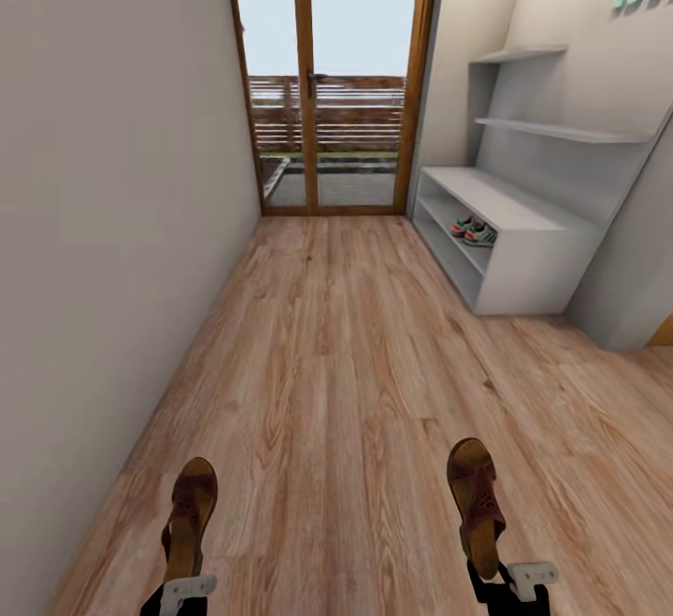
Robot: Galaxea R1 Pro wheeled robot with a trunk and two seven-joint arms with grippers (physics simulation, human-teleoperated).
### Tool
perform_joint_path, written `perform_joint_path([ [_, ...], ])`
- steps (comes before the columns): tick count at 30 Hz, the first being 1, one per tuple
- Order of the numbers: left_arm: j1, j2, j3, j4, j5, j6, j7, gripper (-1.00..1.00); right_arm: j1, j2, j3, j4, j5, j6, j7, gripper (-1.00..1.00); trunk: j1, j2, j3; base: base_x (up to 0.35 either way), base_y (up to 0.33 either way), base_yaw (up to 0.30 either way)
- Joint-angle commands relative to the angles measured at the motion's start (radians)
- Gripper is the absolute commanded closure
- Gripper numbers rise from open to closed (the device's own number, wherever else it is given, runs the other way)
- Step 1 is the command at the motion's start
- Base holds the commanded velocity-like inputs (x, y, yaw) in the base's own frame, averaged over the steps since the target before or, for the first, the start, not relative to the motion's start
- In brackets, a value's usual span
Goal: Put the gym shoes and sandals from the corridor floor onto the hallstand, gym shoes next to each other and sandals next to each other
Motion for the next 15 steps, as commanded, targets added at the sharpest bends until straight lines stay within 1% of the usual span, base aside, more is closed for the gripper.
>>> perform_joint_path([
  [1, -0.001, 0.0, 0.005, 0.001, -0.014, -0.003, 0.005, 1.0, -0.001, 0.0, -0.008, 0.0, 0.005, -0.003, 0.006, 1.0, 0.0, 0.0, -0.001, 0.339, 0.0, 0.0],
  [15, -0.001, -0.002, 0.005, 0.001, -0.014, -0.003, 0.005, 1.0, -0.001, 0.0, -0.008, 0.0, 0.005, -0.003, 0.006, 1.0, 0.0, 0.0, -0.001, 0.339, 0.0, 0.0],
])
